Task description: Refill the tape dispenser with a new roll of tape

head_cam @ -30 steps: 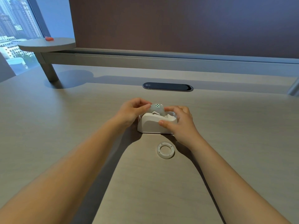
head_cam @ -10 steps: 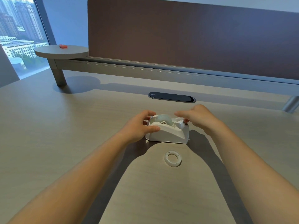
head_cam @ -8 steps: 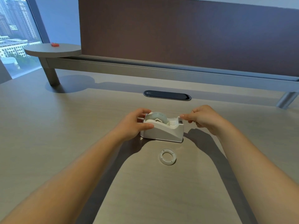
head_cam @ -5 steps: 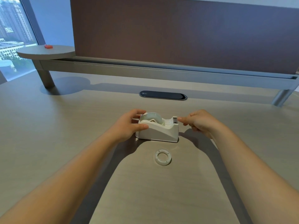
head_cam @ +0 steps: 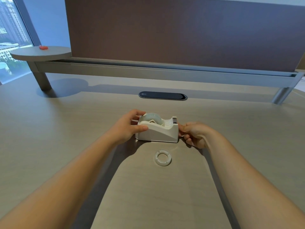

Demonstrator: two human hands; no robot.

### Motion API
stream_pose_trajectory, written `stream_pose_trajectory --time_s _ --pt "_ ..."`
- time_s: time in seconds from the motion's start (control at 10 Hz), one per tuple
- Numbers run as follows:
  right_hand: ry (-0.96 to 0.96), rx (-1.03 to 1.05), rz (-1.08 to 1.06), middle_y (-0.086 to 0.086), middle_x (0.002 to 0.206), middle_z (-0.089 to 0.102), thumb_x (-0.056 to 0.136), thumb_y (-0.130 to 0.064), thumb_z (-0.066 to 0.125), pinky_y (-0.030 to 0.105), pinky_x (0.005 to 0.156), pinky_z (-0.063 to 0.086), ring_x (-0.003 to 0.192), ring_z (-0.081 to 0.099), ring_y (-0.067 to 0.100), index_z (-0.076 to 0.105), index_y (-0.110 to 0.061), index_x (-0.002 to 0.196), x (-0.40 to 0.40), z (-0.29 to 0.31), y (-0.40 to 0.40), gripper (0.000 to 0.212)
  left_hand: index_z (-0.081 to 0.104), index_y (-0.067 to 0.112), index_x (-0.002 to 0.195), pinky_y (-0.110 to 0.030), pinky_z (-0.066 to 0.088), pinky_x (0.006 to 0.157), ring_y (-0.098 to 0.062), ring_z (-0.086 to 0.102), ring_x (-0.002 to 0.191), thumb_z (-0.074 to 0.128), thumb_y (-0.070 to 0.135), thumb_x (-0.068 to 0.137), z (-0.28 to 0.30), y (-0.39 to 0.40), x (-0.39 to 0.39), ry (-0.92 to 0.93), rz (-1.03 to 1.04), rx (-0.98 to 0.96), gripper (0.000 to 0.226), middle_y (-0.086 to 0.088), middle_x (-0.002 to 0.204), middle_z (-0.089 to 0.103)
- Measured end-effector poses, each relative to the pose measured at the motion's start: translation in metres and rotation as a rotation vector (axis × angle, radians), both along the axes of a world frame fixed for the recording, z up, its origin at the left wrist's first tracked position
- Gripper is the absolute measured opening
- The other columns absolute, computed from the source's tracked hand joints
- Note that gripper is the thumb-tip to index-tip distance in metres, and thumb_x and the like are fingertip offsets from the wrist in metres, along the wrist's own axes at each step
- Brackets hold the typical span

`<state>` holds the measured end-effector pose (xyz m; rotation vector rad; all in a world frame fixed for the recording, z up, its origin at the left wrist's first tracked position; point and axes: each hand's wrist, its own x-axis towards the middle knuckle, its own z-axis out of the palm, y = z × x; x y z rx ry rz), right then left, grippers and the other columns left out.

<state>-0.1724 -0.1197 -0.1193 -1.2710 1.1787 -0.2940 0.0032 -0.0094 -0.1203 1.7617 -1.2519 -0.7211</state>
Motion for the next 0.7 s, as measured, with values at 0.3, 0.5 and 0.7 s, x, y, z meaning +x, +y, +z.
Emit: stream_pose_trajectory --time_s 0.3,0.5,0.7 --pt "0.035 -0.398 -0.188 0.011 0.084 0.057 0.079 -0.019 0.063 0.022 0.049 0.048 0.065 0.054 0.02 0.056 -0.004 0.09 -0.005 0.011 0.018 0.02 0.033 0.02 0.133 -0.043 0.035 0.106 -0.027 0.038 0.127 0.055 0.026 0.083 0.009 0.006 -0.009 -0.344 0.046 0.098 0.055 -0.008 0.144 0.037" --pt "-0.066 -0.8 -0.087 0.004 0.096 0.057 0.084 -0.02 0.055 0.027 0.062 0.044 0.083 0.053 0.019 0.058 -0.009 0.099 -0.025 0.063 0.083 0.018 0.047 0.012 0.121 -0.03 0.044 0.093 -0.014 0.05 0.106 0.049 0.022 0.086 0.065 0.048 -0.056 -0.247 0.134 -0.229 0.036 -0.009 0.126 0.053" --pt "-0.31 -0.643 0.262 -0.003 0.064 0.064 0.062 -0.029 0.068 0.013 0.058 0.043 0.058 0.053 0.005 0.068 -0.028 0.066 -0.118 0.06 0.248 0.004 0.071 0.025 0.074 -0.01 0.049 0.066 0.0 0.064 0.069 0.076 0.036 0.058 0.067 0.205 -0.132 0.4 -0.202 -0.235 0.019 0.007 0.068 0.073"
